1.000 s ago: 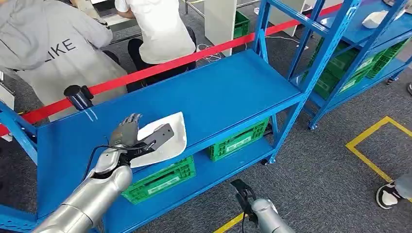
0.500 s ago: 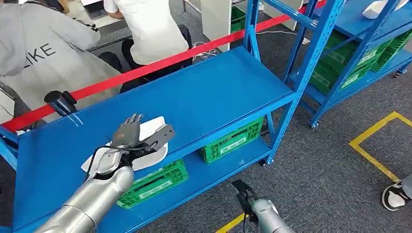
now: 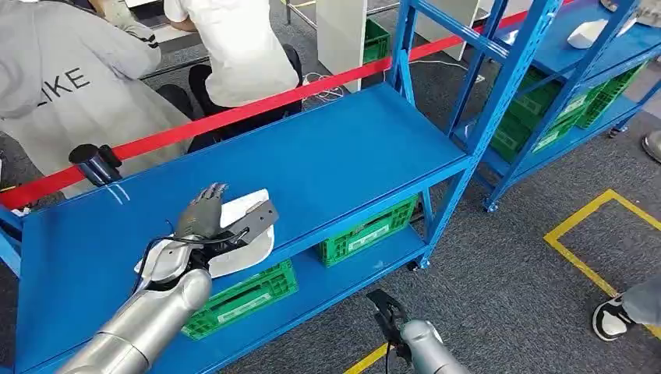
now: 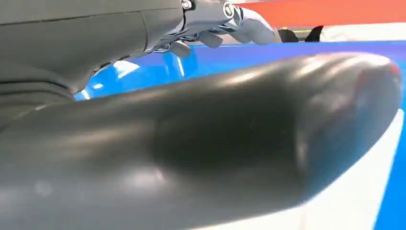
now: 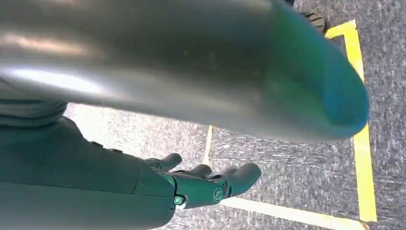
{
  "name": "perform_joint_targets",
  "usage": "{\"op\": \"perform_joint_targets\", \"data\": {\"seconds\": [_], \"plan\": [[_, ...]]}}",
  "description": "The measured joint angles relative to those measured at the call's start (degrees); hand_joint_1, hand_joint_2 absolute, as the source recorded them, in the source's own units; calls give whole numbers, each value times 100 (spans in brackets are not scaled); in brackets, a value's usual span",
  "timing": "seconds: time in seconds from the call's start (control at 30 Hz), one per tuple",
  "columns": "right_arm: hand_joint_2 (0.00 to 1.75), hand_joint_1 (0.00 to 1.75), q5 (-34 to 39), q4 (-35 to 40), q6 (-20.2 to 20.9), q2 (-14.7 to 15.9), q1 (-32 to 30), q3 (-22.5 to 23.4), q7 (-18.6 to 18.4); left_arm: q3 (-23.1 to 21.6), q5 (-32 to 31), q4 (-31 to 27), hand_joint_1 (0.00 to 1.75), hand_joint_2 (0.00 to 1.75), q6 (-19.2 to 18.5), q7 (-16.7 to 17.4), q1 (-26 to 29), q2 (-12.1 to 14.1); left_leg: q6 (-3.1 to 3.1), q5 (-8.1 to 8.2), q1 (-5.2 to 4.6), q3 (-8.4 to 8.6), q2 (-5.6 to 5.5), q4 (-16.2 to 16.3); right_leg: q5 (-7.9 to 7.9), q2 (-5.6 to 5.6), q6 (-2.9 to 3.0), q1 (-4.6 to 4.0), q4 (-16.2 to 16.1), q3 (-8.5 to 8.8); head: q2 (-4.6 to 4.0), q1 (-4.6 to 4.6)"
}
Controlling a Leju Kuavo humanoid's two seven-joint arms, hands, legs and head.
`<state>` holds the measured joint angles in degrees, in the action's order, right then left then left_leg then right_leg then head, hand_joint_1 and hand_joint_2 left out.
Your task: Take the parts from the cabinet and place them on the table.
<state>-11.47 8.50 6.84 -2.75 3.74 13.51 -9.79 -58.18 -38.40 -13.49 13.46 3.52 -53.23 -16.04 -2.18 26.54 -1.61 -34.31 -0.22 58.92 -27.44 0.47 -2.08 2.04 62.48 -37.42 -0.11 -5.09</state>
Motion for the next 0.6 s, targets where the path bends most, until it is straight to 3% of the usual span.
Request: {"op": "perform_joint_targets", "data": {"seconds": [0.03,0.1,0.13,0.17,0.2,0.23,0.27,0.3,0.33,0.37,0.43,0.5,0.53,0.6], "plan": [[0,0,0,0,0,2,9,0,0,2,-18,0,0,0,2,-11,-4,-2,-39,-21,2,25,1,-41,-165,-14,-7,-24,208,-106,0,-20],[0,0,0,0,0,9,14,0,0,4,-54,2,0,0,2,-11,14,-4,-55,-15,-9,22,9,-32,-555,-14,-31,-49,1008,-494,0,-26],[0,0,0,0,0,11,4,0,0,4,-76,6,0,0,2,-13,30,-4,-72,-5,-20,14,11,-19,-667,-14,-40,-57,1365,-675,0,-28],[0,0,-2,0,0,15,-3,0,0,4,-83,7,0,0,2,-15,43,-4,-82,3,-29,8,11,-4,-649,-15,-41,-62,1513,-758,0,-28],[0,0,-2,0,0,26,-9,0,0,4,-83,7,0,0,2,-22,49,-4,-89,15,-34,8,9,12,-504,-17,-36,-65,1379,-697,0,-28],[0,0,-2,0,0,35,-7,0,0,4,-83,7,0,0,2,-28,47,-7,-88,31,-36,11,7,31,-272,-19,-27,-69,1002,-512,0,-28],[0,0,-2,0,0,42,-3,0,0,4,-83,7,0,0,2,-31,44,-11,-81,53,-38,17,4,59,-18,-26,-9,-74,468,-236,0,-28],[0,0,-4,0,0,46,1,0,0,4,-85,4,0,0,2,-33,43,-13,-65,84,-39,14,4,101,119,-53,25,-88,-36,15,0,-28],[0,0,-4,0,0,48,12,0,0,4,-85,7,0,0,0,-41,37,-13,-41,103,-77,-27,4,125,30,-76,98,-117,-70,41,0,-22],[0,0,-4,0,0,48,13,0,2,4,-85,7,0,0,-9,-44,44,-13,-18,110,-76,-41,-8,144,73,-52,146,-115,-110,35,0,-26],[0,0,-7,0,-2,48,3,0,0,7,-83,7,0,0,-24,-42,45,-15,16,96,-69,-31,-1,116,79,-40,178,-127,-124,29,0,-24],[0,0,-7,0,-2,33,5,0,0,11,-83,7,0,0,-26,-17,39,-15,94,161,-89,-45,-20,173,115,-48,236,-51,-206,76,0,-39],[0,0,-9,0,-18,44,7,0,0,20,-81,7,0,0,-31,-7,28,-13,163,309,-68,-118,-15,351,121,-48,258,-30,-223,95,0,20],[0,0,-9,0,-15,44,9,0,0,66,-81,9,0,0,-42,-2,31,-9,266,719,30,-474,-12,1142,123,-48,261,1,-228,95,0,24]]}}
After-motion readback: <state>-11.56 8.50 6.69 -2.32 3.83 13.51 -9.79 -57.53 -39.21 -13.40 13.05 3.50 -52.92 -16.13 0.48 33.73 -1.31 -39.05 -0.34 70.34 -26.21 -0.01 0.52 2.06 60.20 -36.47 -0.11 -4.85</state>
